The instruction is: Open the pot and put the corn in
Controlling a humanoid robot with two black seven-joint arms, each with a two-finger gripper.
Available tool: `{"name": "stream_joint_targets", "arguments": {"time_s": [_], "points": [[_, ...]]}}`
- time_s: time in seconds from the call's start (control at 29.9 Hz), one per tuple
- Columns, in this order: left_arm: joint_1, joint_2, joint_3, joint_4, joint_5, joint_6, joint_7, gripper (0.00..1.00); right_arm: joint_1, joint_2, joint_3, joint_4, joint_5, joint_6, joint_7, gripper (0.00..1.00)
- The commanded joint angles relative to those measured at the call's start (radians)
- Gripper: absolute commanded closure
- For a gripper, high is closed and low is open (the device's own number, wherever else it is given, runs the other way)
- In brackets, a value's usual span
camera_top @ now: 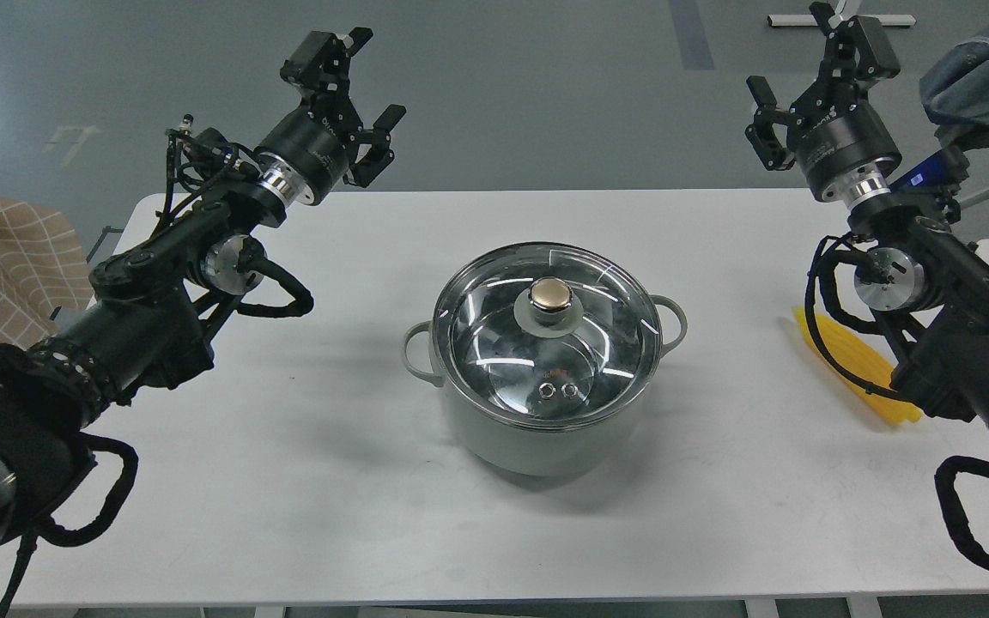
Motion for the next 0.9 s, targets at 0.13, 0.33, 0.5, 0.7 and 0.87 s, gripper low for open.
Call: {"name": "stream_joint_targets", "arguments": {"time_s": [0.13,0.33,0.5,0.7,0.87], "points": [[0.011,0.006,-0.008,-0.009,-0.001,-0.044,-0.016,0.01,-0.007,0.015,0.002,-0.002,-0.002,0.005,0.000,0.03],[0.007,0.008,-0.016,0.003,0.001,-0.053,-0.012,0.01,-0.002,0.035,0.002,-0.013,-0.005,0.008,0.000,0.01],[-0.002,0.009,-0.018,0.005,0.001,-0.050,-0.003,0.01,0.004,0.035,0.002,-0.041,-0.006,0.047,0.000,0.01],[0.014,0.015,-0.059,-0.009,-0.005,-0.039,-0.012,0.01,0.007,0.037,0.003,-0.055,-0.006,0.064,0.000,0.01],[0.017,0.009,-0.090,-0.015,-0.010,-0.041,-0.012,0.01,0.007,0.038,0.003,-0.073,-0.005,0.064,0.000,0.01]]}}
